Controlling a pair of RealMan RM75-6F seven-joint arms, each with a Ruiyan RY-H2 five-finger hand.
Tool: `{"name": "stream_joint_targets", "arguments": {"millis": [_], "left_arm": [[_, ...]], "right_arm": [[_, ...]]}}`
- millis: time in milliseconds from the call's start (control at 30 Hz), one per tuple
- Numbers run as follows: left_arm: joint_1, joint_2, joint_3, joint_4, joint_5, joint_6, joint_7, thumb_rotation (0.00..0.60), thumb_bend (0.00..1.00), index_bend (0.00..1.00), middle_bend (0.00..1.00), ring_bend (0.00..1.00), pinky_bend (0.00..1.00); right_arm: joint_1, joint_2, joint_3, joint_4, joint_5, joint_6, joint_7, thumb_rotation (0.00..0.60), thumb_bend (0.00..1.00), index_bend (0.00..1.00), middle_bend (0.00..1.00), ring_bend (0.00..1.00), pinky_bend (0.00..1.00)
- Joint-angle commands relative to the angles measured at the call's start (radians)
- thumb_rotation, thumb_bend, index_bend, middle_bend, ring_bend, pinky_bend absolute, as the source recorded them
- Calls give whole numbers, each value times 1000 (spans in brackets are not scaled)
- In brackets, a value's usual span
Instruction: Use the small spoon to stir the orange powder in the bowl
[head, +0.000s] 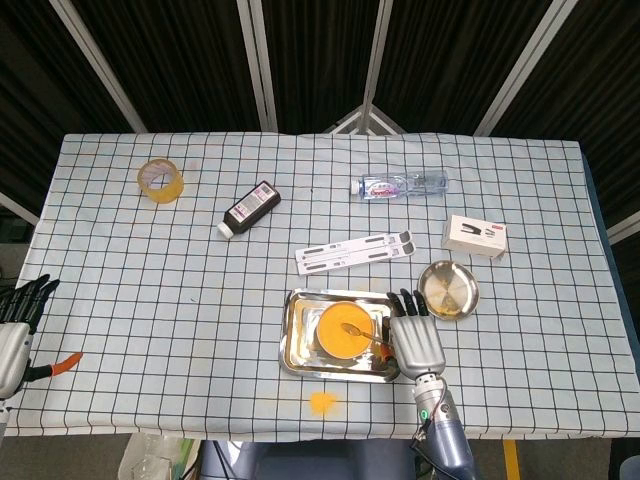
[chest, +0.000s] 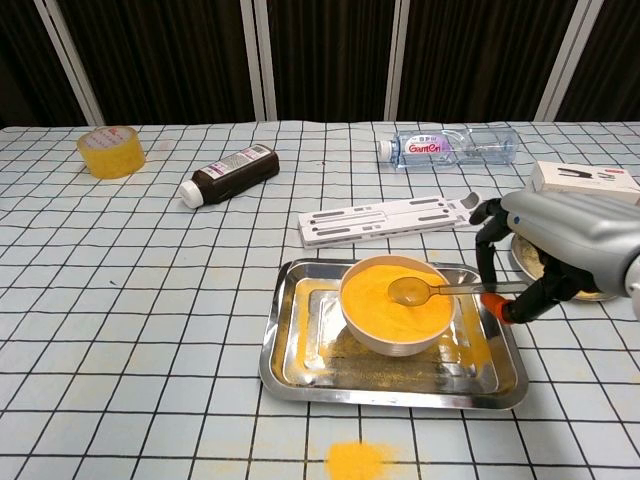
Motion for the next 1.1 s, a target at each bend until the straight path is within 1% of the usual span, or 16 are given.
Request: {"name": "stream_joint_targets", "arguments": {"millis": [33, 133, 267, 333, 400, 667, 800, 933, 1067, 1100], "left_arm": [[-2, 2, 0, 0, -1, -3, -3, 600, 0, 0, 0, 0, 0], [-3, 4, 0, -1, 0, -4, -5, 600, 0, 0, 0, 0, 0], [-2, 3, 1, -3, -1, -4, -3, 600, 0, 0, 0, 0, 0], [-2, 2, 1, -4, -2, -4, -1, 600, 0, 0, 0, 0, 0], [-2, 2, 1, -4, -4, -5, 0, 600, 0, 0, 0, 0, 0], [-4, 1, 1, -7, -7, -9, 3, 600, 0, 0, 0, 0, 0], [-4, 1, 0, -8, -9, -10, 4, 600, 0, 0, 0, 0, 0], [-5, 2, 0, -9, -11, -11, 2, 600, 0, 0, 0, 0, 0], [-5, 3, 0, -10, -12, -13, 1, 600, 0, 0, 0, 0, 0], [-6, 4, 0, -10, -12, -13, 1, 600, 0, 0, 0, 0, 0]], "right_arm": [[22, -24, 13, 12, 40, 24, -29, 600, 664, 690, 145, 0, 0], [33, -35, 3, 17, 53, 32, -31, 600, 665, 691, 145, 0, 0], [44, -47, -18, 27, 32, 36, -14, 600, 665, 676, 145, 0, 0], [47, -48, -24, 29, 22, 38, -5, 600, 665, 607, 145, 0, 0], [51, -45, -30, 30, 12, 40, 1, 600, 665, 570, 145, 0, 0], [61, -29, -37, 28, 12, 54, 10, 600, 665, 564, 144, 0, 0], [67, -25, -34, 26, 23, 58, 13, 600, 652, 506, 144, 0, 0], [73, -18, -36, 22, 30, 60, 15, 600, 602, 425, 144, 0, 0], [77, -14, -41, 19, 32, 65, 15, 600, 592, 399, 144, 0, 0], [78, -14, -43, 19, 33, 66, 14, 600, 588, 378, 144, 0, 0]]}}
